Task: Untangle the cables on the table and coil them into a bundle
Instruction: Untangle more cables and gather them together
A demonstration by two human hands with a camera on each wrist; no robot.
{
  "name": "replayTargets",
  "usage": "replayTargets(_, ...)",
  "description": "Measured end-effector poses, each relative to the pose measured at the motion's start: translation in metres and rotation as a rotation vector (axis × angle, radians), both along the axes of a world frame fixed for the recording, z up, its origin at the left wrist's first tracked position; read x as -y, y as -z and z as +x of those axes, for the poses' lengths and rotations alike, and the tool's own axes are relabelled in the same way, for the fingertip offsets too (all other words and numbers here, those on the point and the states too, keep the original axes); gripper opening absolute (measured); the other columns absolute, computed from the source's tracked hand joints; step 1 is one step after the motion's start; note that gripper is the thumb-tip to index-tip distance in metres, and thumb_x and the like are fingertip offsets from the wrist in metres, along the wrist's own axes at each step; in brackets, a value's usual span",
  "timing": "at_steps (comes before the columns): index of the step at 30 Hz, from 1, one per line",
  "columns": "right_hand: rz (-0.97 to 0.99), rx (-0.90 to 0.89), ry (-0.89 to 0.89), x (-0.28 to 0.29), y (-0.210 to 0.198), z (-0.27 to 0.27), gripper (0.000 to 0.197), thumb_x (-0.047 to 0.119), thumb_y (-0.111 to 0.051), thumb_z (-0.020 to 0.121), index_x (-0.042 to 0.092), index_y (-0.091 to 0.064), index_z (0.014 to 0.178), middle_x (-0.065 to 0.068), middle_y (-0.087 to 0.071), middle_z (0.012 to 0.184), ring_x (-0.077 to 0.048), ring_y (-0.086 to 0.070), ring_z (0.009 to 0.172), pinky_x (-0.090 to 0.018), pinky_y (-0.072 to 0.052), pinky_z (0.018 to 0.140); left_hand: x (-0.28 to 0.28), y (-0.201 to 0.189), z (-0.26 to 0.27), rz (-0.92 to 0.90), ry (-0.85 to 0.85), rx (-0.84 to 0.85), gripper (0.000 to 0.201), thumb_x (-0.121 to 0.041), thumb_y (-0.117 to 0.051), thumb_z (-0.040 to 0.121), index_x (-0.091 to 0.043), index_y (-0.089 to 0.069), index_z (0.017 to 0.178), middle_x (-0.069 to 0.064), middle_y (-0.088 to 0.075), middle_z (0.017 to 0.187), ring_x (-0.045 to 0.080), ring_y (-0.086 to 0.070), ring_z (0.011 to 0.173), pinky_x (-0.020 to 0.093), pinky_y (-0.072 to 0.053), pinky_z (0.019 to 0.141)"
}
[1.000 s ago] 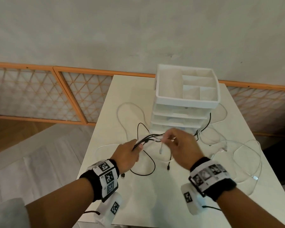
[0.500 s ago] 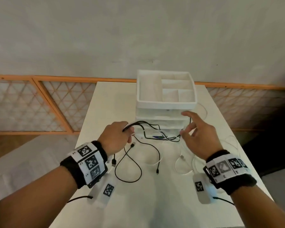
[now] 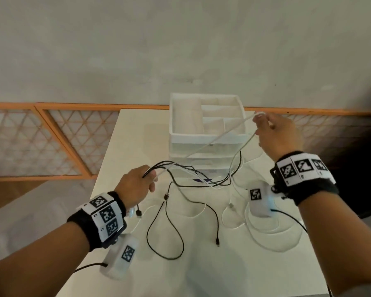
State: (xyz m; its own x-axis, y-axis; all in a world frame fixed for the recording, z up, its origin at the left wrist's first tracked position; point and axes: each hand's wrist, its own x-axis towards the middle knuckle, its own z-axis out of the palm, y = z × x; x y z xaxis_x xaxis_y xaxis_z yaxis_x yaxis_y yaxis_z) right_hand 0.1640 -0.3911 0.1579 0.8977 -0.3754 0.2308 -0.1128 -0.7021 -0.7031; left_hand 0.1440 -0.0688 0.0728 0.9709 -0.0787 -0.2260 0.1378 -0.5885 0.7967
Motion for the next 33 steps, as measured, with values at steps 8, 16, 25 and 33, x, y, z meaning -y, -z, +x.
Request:
replayTargets(8, 0.163, 0.101, 0.159, 0.032, -0.027, 0.06, 0.049, 0.056, -0.038, 0.079, 0.03, -0.069, 0.107, -0.002, -0.074, 0.107, -0.033, -0.071, 0.097, -0.049, -0.055, 0.092, -0.002, 0.02, 0.001, 0.016, -0.033, -0.048, 0.03, -0.024, -0.044, 0.101, -0.012, -0.063, 0.082, -0.004, -0.063, 0.065, 0.015, -0.045, 0.054, 0.029, -0.034, 0.053)
replayTargets(16, 0.224, 0.307, 0.102, 0.051, -0.038, 0.074, 0.025, 0.045, -0.041, 0.094, 0.036, -0.062, 0.103, 0.011, -0.067, 0.097, -0.013, -0.073, 0.074, -0.047, -0.058, 0.08, -0.003, 0.006, 0.015, 0.005, 0.01, -0.024, 0.03, -0.022, -0.043, 0.101, -0.013, -0.065, 0.083, -0.005, -0.063, 0.056, 0.018, -0.051, 0.063, 0.031, -0.04, 0.061)
replayTargets(25, -0.264, -0.602, -0.03, 0.029, 0.082, 0.008, 0.075, 0.014, -0.06, 0.082, 0.027, -0.031, 0.15, -0.017, -0.034, 0.147, -0.041, -0.054, 0.119, -0.044, -0.048, 0.101, 0.013, -0.023, 0.02, -0.139, 0.002, -0.018, 0.032, -0.025, -0.043, 0.103, -0.011, -0.064, 0.083, -0.007, -0.055, 0.049, 0.014, -0.038, 0.046, 0.026, -0.03, 0.048)
replayTargets(33, -0.25, 0.124, -0.636, -0.095, 0.052, -0.048, 0.042, 0.031, -0.07, 0.083, 0.036, -0.06, 0.124, 0.008, -0.051, 0.122, 0.005, -0.044, 0.06, -0.03, -0.053, 0.068, 0.045, -0.044, -0.001, -0.406, 0.182, -0.256, 0.02, -0.012, -0.044, 0.1, -0.004, -0.058, 0.089, 0.007, -0.049, 0.057, 0.013, -0.03, 0.044, 0.022, -0.024, 0.043)
